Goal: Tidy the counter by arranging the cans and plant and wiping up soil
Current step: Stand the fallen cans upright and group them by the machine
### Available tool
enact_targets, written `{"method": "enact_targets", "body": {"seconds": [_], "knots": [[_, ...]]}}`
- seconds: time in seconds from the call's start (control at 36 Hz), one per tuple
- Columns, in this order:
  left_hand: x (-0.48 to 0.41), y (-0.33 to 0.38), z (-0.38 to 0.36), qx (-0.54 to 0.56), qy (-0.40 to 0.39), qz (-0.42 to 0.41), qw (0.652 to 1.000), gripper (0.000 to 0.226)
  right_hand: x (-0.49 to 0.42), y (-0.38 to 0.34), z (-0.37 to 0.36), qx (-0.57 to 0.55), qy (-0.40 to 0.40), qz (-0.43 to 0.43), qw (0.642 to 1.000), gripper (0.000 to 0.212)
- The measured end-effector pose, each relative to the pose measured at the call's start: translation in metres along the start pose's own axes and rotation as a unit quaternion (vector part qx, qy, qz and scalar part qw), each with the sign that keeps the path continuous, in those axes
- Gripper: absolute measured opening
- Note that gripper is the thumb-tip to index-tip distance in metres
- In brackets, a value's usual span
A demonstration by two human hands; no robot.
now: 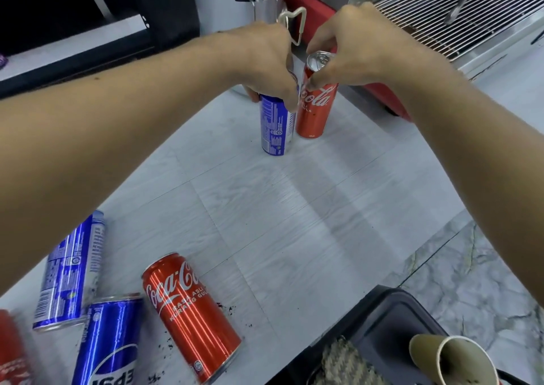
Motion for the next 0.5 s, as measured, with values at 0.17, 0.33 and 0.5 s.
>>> {"method": "enact_targets", "body": {"seconds": [0.17,0.33,0.5], "knots": [[0.003,-0.004,-0.003,0.01,0.01,-0.005,1.0,0.049,0.002,-0.001,-0.004,-0.012,-0.018,-0.003,1.0,0.061],[0.019,-0.011,-0.002,0.043,0.064,-0.025,0.997,0.078,0.019,-0.002,-0.001,-0.018,0.022,-0.003,1.0,0.077],[0.061,-0.02,0.0,0.106,0.163,-0.043,0.98,0.048,0.051,-0.008,0.007,-0.024,0.059,0.001,0.998,0.049]]}}
Point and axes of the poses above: each hand's wrist, its own x-axis away from the middle knuckle, its own z-axis out of the back of the hand, y = z × x, the point moved 9 cm from there along -x, towards the middle knuckle, and after that the axes turned 7 degrees about z, right-handed, at the moved point
